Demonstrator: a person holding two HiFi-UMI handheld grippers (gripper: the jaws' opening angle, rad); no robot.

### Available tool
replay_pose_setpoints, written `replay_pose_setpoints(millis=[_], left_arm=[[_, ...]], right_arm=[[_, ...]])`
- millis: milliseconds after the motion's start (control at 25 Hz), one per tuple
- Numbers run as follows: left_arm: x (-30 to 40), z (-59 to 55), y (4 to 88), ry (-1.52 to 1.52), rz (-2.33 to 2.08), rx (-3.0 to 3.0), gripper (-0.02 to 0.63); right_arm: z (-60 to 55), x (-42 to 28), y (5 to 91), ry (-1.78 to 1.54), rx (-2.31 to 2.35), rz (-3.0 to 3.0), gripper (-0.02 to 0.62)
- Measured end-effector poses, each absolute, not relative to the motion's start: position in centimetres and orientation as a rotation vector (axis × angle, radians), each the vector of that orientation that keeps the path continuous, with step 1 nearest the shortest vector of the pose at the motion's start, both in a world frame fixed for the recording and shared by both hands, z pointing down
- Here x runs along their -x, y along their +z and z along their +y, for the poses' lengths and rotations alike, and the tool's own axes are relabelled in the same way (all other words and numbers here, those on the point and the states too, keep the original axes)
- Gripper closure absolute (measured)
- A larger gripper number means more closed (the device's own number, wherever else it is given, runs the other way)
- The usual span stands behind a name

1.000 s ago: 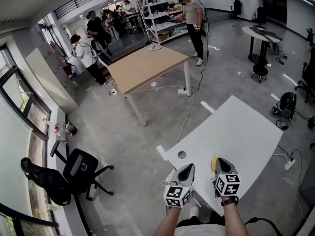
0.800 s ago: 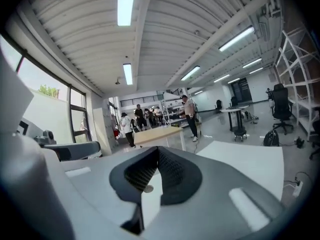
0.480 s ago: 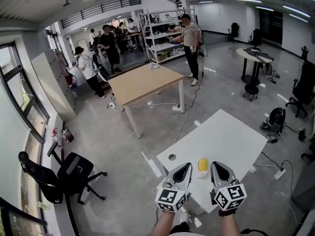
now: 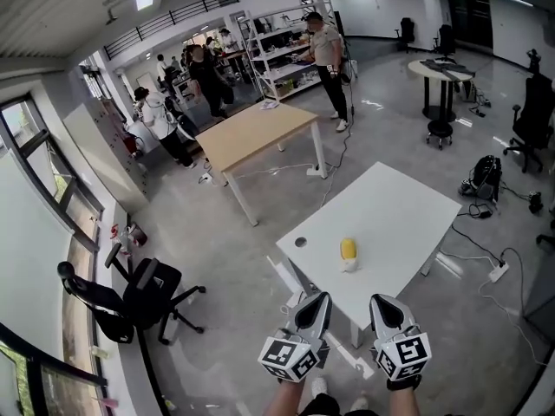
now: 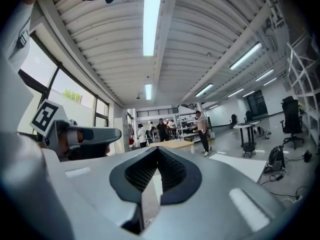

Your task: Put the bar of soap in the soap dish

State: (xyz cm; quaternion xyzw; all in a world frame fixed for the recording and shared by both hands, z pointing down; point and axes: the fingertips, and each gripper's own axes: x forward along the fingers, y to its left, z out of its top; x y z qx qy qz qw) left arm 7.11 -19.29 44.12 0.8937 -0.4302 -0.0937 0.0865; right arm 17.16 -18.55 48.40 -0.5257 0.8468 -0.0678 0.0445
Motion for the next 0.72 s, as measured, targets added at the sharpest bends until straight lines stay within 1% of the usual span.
replay_pose_setpoints(millis=[160, 320, 440, 600, 720], left_arm=[[-7.5, -17.7, 44.0, -0.182, -1.313, -2.729, 0.604], [-6.5, -17.0, 43.2, -0.167, -1.319, -2.767, 0.604], [-4.1, -16.8, 42.6, -0.192, -1.354, -2.757, 0.603], [-1.3, -17.2, 42.8, -0.218, -1.355, -2.731, 0.604], [0.2, -17.1, 42.6, -0.231, -1.347, -2.737, 0.603]], right_arm=[[-17.5, -18.0, 45.1, -0.140, 1.621, 2.528, 0.584], [-17.5, -17.3, 42.5, -0.079, 1.606, 2.506, 0.584], [-17.7, -15.0, 41.9, -0.050, 1.586, 2.513, 0.584], [-17.5, -9.8, 42.4, -0.044, 1.497, 2.586, 0.584], [-17.9, -8.3, 42.4, -0.047, 1.524, 2.559, 0.584]])
